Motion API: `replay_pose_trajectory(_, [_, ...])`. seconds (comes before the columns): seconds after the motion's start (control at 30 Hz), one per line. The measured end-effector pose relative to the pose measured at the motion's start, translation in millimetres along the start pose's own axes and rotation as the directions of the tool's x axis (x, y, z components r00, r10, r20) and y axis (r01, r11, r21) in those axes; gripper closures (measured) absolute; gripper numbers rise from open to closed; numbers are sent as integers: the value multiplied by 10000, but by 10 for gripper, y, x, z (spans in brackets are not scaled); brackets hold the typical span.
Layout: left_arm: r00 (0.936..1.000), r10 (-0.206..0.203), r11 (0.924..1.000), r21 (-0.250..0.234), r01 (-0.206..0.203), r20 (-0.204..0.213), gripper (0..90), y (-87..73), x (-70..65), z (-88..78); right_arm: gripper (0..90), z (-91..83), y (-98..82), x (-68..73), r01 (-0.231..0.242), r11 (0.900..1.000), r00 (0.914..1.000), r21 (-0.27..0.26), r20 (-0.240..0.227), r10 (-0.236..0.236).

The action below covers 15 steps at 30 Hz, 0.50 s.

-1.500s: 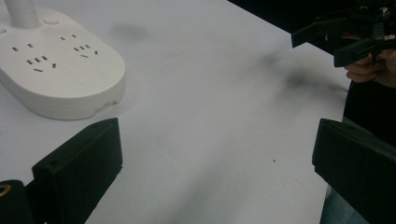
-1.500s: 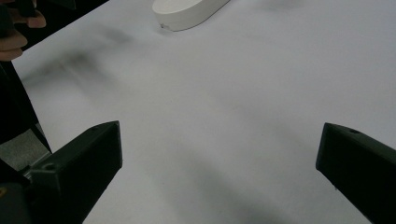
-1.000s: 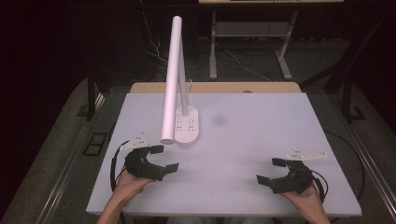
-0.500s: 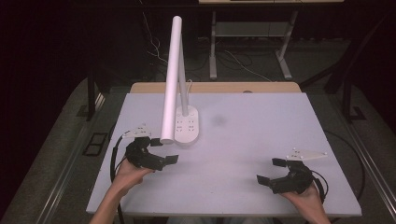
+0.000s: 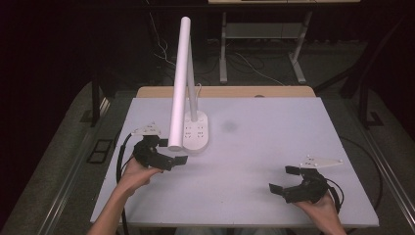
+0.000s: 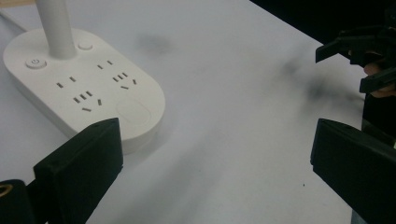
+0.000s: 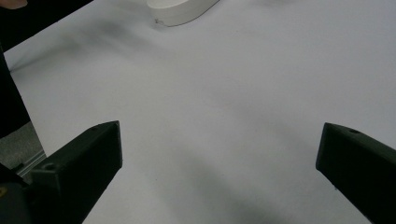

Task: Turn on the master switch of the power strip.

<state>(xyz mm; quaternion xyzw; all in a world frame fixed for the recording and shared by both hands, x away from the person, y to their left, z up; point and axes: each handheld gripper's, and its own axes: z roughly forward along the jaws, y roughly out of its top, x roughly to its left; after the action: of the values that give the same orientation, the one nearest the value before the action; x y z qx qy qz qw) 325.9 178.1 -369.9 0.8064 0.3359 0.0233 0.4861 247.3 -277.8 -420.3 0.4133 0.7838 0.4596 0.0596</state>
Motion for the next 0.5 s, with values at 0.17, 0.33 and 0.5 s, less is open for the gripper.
replay_pose_trajectory(0.17, [10000, 81, 9999, 140, -80, -48, 12, 56, 41, 21, 0, -2, -2, -2, 15, 10000, 10000, 15, -2, -15])
replay_pose_trajectory(0.33, [9999, 117, 9996, 246, -115, -101, 14, 114, 76, 20, 0, -3, -4, -8, 14, 10000, 10000, 5, 6, -14])
replay_pose_trajectory(0.5, [9996, 212, 9992, 333, -205, -202, 15, 191, 121, -10, 0, -7, -8, -14, 23, 10000, 10000, -11, 31, -23])
